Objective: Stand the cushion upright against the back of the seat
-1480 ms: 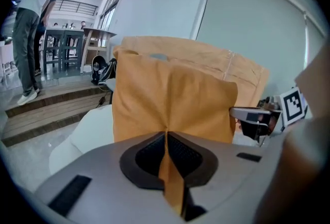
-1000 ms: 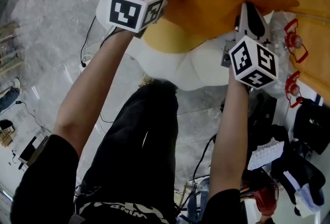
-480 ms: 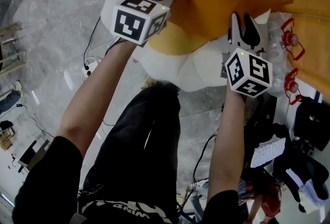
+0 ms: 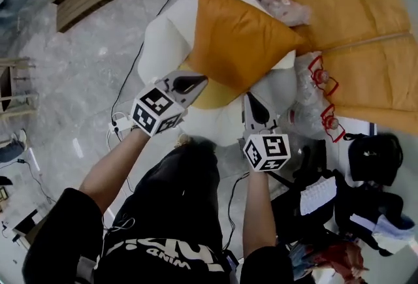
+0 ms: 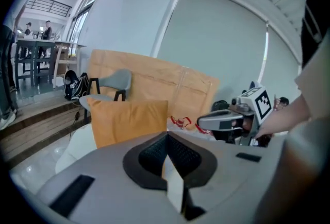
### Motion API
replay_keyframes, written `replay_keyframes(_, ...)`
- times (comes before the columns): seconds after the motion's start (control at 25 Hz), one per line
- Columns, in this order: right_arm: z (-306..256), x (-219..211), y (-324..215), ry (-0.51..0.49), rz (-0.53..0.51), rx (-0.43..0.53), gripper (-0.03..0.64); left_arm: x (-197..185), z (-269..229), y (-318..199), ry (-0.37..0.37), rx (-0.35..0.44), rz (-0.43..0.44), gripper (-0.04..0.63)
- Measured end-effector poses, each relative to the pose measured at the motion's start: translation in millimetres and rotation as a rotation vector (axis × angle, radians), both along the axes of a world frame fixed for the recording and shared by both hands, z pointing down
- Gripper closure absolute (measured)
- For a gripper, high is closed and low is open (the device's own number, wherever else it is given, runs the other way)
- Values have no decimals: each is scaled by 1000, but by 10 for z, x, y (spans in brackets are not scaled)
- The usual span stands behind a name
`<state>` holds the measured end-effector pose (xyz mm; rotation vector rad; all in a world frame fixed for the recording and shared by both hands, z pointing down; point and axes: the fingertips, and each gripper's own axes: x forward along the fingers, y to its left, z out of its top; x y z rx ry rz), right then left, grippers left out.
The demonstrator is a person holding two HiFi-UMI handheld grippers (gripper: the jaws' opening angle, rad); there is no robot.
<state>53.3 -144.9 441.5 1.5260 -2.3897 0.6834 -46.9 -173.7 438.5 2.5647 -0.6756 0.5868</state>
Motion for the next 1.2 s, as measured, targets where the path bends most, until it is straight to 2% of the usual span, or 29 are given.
replay_keyframes(0.32, -1354, -271, 992, -8, -31, 87, 594, -45, -1386, 959, 156, 84, 77, 589)
replay_keyframes(0.48, -1894, -413, 1460, -41, -87, 125, 594, -98, -1933, 1456, 188, 128, 133, 589)
replay_keyframes(0.64, -2411, -416, 1648, -18, -152, 221, 594, -64, -2388, 1620, 231, 199, 165, 589)
replay_keyframes(0.76, -2660, -435, 1727, -54, -185, 275, 594, -14, -2586, 1714, 261, 237, 182, 589)
replay_keyframes(1.0, -2761, -522, 1681, -58, -272, 318, 594, 87, -2736, 1729, 250, 287, 190, 588)
replay_keyframes(1.2, -2784, -636, 1648, -60, -312, 344, 595, 7, -2709, 1733, 257, 283, 166, 589)
